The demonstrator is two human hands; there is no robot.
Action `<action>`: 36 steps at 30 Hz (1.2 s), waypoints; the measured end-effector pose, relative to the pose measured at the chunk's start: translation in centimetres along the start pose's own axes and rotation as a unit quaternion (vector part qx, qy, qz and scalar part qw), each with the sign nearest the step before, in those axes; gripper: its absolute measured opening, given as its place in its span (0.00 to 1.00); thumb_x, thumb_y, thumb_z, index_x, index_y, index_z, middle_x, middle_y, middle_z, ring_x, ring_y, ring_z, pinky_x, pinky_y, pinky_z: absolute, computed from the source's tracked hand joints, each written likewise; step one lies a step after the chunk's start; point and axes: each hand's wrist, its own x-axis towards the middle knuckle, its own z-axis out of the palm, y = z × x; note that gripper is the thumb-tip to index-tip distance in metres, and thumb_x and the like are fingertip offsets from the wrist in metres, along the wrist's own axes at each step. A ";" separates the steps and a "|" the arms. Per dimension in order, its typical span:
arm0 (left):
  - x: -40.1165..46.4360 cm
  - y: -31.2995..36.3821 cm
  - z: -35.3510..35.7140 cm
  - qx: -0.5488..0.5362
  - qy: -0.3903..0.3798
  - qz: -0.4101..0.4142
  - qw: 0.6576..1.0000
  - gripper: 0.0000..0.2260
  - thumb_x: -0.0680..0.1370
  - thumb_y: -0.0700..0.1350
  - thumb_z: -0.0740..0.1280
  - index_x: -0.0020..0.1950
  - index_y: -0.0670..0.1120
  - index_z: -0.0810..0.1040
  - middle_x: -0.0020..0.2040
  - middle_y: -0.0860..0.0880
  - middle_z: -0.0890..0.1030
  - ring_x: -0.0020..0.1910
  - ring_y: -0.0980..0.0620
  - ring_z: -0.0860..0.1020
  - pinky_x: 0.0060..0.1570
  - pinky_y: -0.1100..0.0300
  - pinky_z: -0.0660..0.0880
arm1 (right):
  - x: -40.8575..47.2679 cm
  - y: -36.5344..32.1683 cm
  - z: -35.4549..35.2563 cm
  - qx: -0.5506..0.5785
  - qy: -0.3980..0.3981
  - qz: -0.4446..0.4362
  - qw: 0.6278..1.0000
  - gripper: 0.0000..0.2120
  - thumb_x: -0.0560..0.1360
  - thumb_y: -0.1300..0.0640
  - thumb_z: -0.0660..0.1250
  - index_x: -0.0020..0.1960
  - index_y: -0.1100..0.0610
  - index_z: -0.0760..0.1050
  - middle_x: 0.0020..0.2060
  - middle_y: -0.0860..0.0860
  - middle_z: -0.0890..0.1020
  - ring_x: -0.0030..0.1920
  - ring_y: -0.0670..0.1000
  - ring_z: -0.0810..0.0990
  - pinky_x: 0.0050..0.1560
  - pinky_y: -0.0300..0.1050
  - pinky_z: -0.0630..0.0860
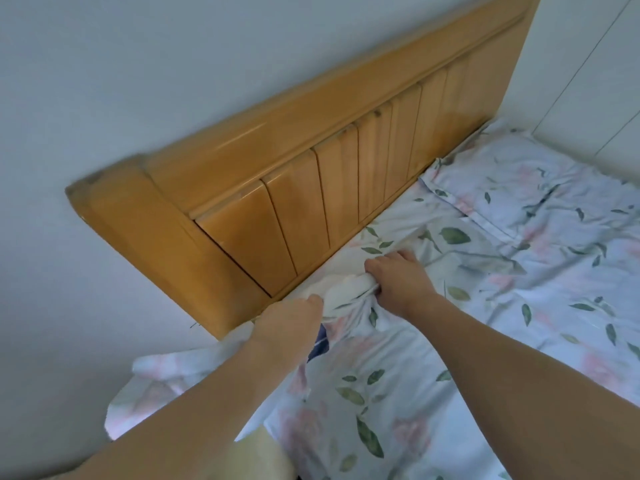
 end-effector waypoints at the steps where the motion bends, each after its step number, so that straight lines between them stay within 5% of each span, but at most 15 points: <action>1: 0.8 0.5 -0.3 0.002 -0.001 0.004 1.000 0.08 0.80 0.40 0.60 0.59 0.43 0.67 0.36 0.50 0.72 0.38 0.47 0.79 0.39 0.54 0.78 | 0.5 0.9 0.0 -0.008 0.027 -0.003 1.000 0.11 0.67 0.60 0.67 0.48 0.52 0.72 0.44 0.48 0.80 0.52 0.54 0.77 0.64 0.50 0.64; 4: 3.2 3.1 0.9 0.014 -0.003 0.029 0.999 0.11 0.79 0.39 0.62 0.60 0.43 0.67 0.37 0.47 0.77 0.37 0.47 0.82 0.31 0.56 0.77 | 1.0 4.0 2.4 -0.005 0.128 0.022 0.991 0.14 0.62 0.65 0.70 0.46 0.54 0.75 0.45 0.49 0.81 0.56 0.56 0.77 0.71 0.55 0.60; 7: 6.0 6.1 5.9 0.040 -0.017 0.077 0.996 0.18 0.76 0.34 0.63 0.64 0.42 0.64 0.46 0.45 0.81 0.43 0.44 0.82 0.31 0.58 0.69 | 0.5 6.2 8.3 0.023 0.172 0.094 0.980 0.18 0.64 0.64 0.70 0.54 0.54 0.77 0.60 0.52 0.78 0.69 0.58 0.70 0.74 0.59 0.55; 11: 12.1 11.9 20.4 -0.016 -0.149 0.067 0.986 0.13 0.80 0.37 0.57 0.65 0.43 0.66 0.54 0.42 0.80 0.55 0.39 0.80 0.44 0.54 0.74 | -0.7 9.8 24.0 0.109 -0.020 0.249 0.962 0.33 0.73 0.58 0.65 0.76 0.50 0.58 0.78 0.52 0.52 0.78 0.55 0.47 0.76 0.57 0.50; 13: 13.8 14.2 27.7 -0.065 -0.234 0.079 0.967 0.12 0.83 0.43 0.54 0.63 0.49 0.72 0.54 0.44 0.79 0.62 0.39 0.76 0.50 0.58 0.73 | -2.2 10.8 31.4 0.211 -0.120 0.303 0.922 0.31 0.74 0.61 0.63 0.75 0.53 0.60 0.78 0.54 0.49 0.78 0.56 0.50 0.75 0.50 0.56; 14: 15.0 15.2 30.1 -0.065 -0.262 0.130 0.954 0.13 0.82 0.43 0.55 0.63 0.47 0.73 0.56 0.43 0.78 0.63 0.39 0.75 0.52 0.56 0.73 | -2.7 11.7 34.2 0.291 -0.138 0.331 0.887 0.27 0.73 0.65 0.63 0.72 0.57 0.66 0.77 0.57 0.54 0.76 0.56 0.57 0.72 0.45 0.61; 16: 17.8 16.6 31.6 -0.038 -0.276 0.206 0.938 0.11 0.79 0.44 0.60 0.58 0.43 0.76 0.56 0.41 0.79 0.58 0.38 0.77 0.51 0.49 0.74 | -3.0 13.8 37.8 0.391 -0.054 0.403 0.826 0.17 0.72 0.69 0.62 0.59 0.62 0.77 0.65 0.58 0.69 0.64 0.60 0.73 0.61 0.43 0.69; 19: 24.3 16.1 29.1 -0.124 -0.141 0.190 0.964 0.12 0.78 0.53 0.59 0.49 0.45 0.75 0.48 0.46 0.79 0.50 0.42 0.78 0.49 0.53 0.74 | -1.4 17.8 39.0 0.426 0.111 0.539 0.718 0.10 0.69 0.59 0.62 0.47 0.60 0.78 0.49 0.58 0.76 0.43 0.59 0.77 0.45 0.44 0.72; 21: 30.8 14.1 26.5 -0.177 0.032 0.146 0.973 0.09 0.77 0.50 0.60 0.48 0.45 0.74 0.44 0.48 0.78 0.46 0.44 0.77 0.46 0.53 0.75 | 0.7 20.5 38.6 0.464 0.191 0.630 0.593 0.15 0.74 0.58 0.60 0.59 0.58 0.75 0.58 0.60 0.75 0.51 0.60 0.78 0.52 0.50 0.75; 23: 37.4 11.5 23.9 -0.203 0.117 0.062 0.970 0.11 0.77 0.50 0.60 0.54 0.46 0.75 0.51 0.46 0.77 0.52 0.43 0.75 0.52 0.49 0.74 | 2.7 22.7 37.7 0.527 0.219 0.667 0.479 0.19 0.79 0.60 0.56 0.70 0.55 0.66 0.65 0.59 0.72 0.58 0.61 0.75 0.60 0.55 0.73; 25: 42.8 9.3 22.6 -0.269 0.098 -0.063 0.956 0.18 0.78 0.52 0.57 0.63 0.46 0.72 0.59 0.44 0.75 0.59 0.41 0.72 0.59 0.47 0.71 | 4.0 24.6 37.4 0.610 0.247 0.656 0.369 0.18 0.80 0.55 0.57 0.70 0.55 0.66 0.58 0.57 0.77 0.49 0.57 0.76 0.59 0.54 0.75; 27: 46.9 7.8 22.3 -0.391 0.054 -0.144 0.907 0.24 0.79 0.54 0.55 0.71 0.43 0.68 0.65 0.42 0.74 0.60 0.41 0.73 0.61 0.50 0.71 | 4.5 25.9 36.6 0.680 0.245 0.635 0.272 0.18 0.79 0.43 0.60 0.62 0.52 0.72 0.47 0.53 0.79 0.44 0.53 0.78 0.55 0.53 0.79; 28: 48.3 7.5 22.3 -0.444 0.043 -0.160 0.881 0.26 0.79 0.55 0.55 0.72 0.42 0.66 0.67 0.42 0.73 0.60 0.41 0.73 0.61 0.52 0.71 | 4.8 26.7 36.6 0.696 0.238 0.626 0.260 0.19 0.77 0.38 0.61 0.59 0.51 0.73 0.47 0.52 0.80 0.45 0.53 0.80 0.52 0.51 0.81; 30: 50.1 7.4 22.6 -0.468 0.036 -0.160 0.868 0.29 0.79 0.58 0.54 0.74 0.41 0.66 0.71 0.42 0.71 0.64 0.40 0.72 0.65 0.51 0.68 | 5.3 28.2 36.7 0.713 0.187 0.606 0.298 0.23 0.73 0.34 0.63 0.57 0.50 0.77 0.49 0.50 0.82 0.48 0.53 0.81 0.45 0.48 0.80; 36: 50.7 8.1 24.3 -0.519 -0.065 -0.137 0.841 0.37 0.70 0.65 0.67 0.73 0.46 0.69 0.68 0.47 0.75 0.61 0.45 0.76 0.62 0.53 0.72 | 5.9 30.3 36.8 0.749 0.104 0.539 0.371 0.14 0.76 0.48 0.64 0.52 0.56 0.82 0.49 0.57 0.85 0.50 0.59 0.82 0.54 0.57 0.79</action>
